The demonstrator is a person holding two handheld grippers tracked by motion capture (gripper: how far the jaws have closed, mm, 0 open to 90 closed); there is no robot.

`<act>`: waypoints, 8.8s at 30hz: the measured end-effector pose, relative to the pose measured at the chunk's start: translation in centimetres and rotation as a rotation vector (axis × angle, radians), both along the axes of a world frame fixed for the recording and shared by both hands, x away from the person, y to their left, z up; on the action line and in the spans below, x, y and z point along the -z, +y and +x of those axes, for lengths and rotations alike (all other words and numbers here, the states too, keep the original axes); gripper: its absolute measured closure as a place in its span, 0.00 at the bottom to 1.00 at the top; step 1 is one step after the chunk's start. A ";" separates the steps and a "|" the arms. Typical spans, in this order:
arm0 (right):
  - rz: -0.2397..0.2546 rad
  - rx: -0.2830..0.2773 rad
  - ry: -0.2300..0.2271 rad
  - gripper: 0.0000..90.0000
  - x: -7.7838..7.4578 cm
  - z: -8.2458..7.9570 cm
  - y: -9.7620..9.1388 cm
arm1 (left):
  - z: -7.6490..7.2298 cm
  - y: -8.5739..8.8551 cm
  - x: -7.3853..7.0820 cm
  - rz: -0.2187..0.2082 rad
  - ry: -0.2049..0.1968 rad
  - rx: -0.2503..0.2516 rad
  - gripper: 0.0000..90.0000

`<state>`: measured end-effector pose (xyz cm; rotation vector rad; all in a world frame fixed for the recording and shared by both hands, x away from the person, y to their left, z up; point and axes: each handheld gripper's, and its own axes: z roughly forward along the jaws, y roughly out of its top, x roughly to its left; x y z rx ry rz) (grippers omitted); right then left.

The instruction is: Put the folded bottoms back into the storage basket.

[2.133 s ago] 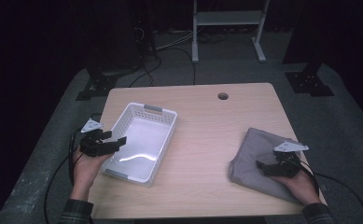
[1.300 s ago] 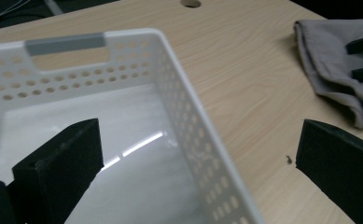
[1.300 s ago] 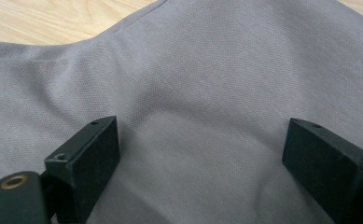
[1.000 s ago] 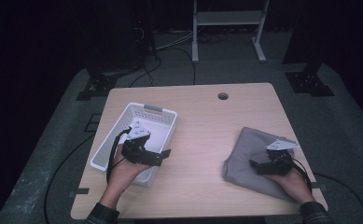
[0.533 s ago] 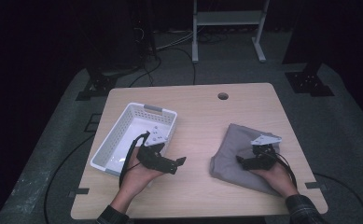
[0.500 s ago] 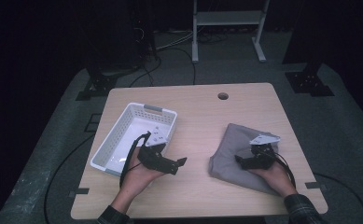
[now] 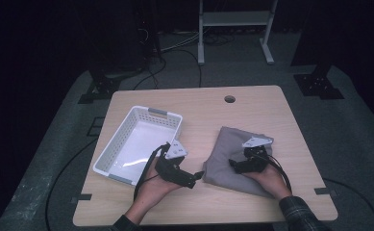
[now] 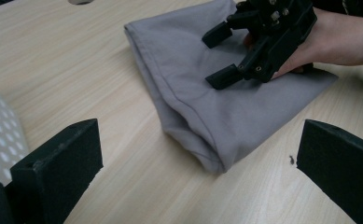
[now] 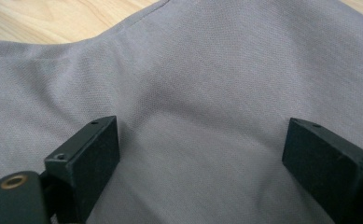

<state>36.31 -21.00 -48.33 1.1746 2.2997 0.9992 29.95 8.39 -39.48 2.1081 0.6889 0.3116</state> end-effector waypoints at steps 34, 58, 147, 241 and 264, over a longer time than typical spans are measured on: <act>0.000 -0.075 0.002 0.11 0.0 -1.1 2.4 | 0.1 -4.0 7.4 0.116 0.032 0.050 0.00; 0.003 -0.079 0.001 0.11 0.0 -1.2 2.3 | 0.5 -3.8 8.4 0.069 0.083 0.183 0.77; 0.041 -0.205 0.129 0.83 -3.9 3.3 -2.5 | -0.1 -2.4 3.1 -0.078 0.118 0.209 0.91; 0.029 -0.354 0.083 0.83 -10.2 12.9 25.7 | 5.0 25.6 -1.6 -0.214 0.071 -0.242 0.90; 0.001 -0.305 0.077 0.42 -9.3 12.7 24.1 | 5.0 25.5 -1.5 -0.114 0.050 -0.285 0.56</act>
